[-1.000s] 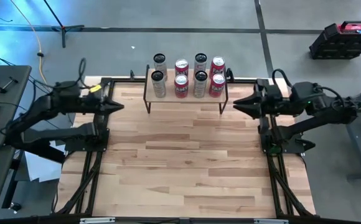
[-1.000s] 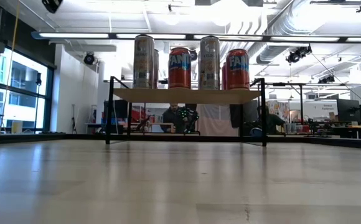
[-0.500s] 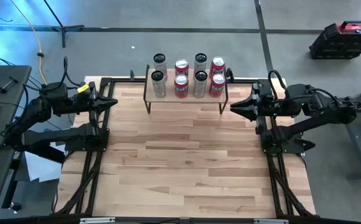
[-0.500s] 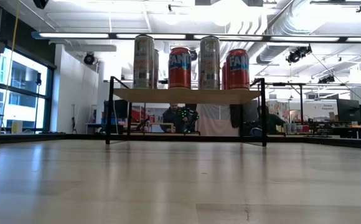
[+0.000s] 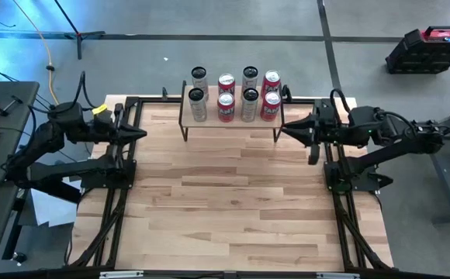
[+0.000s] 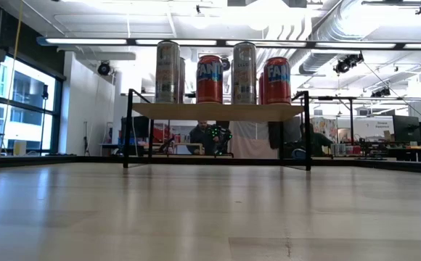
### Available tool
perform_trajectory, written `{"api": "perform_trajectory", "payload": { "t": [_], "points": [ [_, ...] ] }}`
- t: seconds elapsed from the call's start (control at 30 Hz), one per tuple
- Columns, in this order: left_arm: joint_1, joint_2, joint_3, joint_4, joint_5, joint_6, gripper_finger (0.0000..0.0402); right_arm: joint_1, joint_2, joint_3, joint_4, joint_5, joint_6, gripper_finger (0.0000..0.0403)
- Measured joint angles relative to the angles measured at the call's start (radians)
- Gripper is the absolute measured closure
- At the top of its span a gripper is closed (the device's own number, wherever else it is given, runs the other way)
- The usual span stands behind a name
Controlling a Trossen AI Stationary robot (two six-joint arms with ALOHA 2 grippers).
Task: Place canned beverage on shelf
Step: Return to Home Position
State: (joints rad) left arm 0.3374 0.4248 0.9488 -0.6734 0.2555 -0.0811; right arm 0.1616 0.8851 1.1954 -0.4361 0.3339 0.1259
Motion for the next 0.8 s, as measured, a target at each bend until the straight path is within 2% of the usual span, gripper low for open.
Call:
{"api": "perform_trajectory", "payload": {
  "t": [0.2, 0.4, 0.57, 0.63, 0.73, 0.8],
  "points": [
    [0.000, -0.035, -0.049, 0.106, 0.041, 0.034, 0.0394, 0.000, 0.001, 0.000, 0.007, -0.039, -0.079, 0.0350],
    [0.000, -0.089, -0.126, 0.263, 0.047, 0.034, 0.0394, 0.000, 0.004, 0.000, 0.012, -0.057, -0.080, 0.0350],
    [0.000, -0.122, -0.205, 0.366, -0.033, 0.031, 0.0394, -0.001, 0.004, 0.000, 0.073, -0.108, -0.085, 0.0350],
    [0.000, -0.129, -0.231, 0.401, -0.069, 0.031, 0.0394, -0.012, -0.006, 0.000, 0.120, -0.208, -0.143, 0.0350],
    [0.000, -0.132, -0.272, 0.456, -0.096, 0.033, 0.0394, -0.032, -0.033, 0.000, 0.143, -0.435, -0.204, 0.0350],
    [0.000, -0.131, -0.291, 0.483, -0.105, 0.032, 0.0394, -0.046, -0.046, 0.000, 0.136, -0.544, -0.210, 0.0350]
  ]
}}
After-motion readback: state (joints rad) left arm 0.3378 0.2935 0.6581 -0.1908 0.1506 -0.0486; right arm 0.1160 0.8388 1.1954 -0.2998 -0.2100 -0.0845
